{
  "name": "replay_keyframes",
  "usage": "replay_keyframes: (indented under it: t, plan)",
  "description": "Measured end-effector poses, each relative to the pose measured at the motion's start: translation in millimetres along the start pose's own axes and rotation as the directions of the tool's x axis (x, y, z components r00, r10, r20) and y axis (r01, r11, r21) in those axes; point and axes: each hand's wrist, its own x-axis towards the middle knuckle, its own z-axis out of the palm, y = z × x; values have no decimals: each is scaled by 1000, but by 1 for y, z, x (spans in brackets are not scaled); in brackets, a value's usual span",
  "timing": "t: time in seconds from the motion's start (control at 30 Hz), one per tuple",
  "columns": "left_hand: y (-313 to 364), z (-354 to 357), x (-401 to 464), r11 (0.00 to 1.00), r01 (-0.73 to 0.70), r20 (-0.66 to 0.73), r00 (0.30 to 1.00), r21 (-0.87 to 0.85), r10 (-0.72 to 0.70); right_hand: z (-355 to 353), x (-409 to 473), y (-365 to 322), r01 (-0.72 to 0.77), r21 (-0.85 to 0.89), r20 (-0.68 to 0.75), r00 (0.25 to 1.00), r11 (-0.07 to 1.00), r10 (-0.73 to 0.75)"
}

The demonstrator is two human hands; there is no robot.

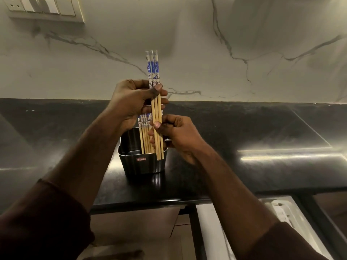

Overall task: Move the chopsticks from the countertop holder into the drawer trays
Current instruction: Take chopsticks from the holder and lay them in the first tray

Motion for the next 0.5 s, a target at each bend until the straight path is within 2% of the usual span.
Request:
replay_keyframes:
  t: [0.27,0.5]
  plan:
    - [-23,44,-14,991,81,-5,997,-105,-82,-56,-60,23,-189,-27,107,976,982,191]
    - [-43,97,-27,978,126,41,992,-166,-121,-97,-102,35,-277,129,37,961,952,275]
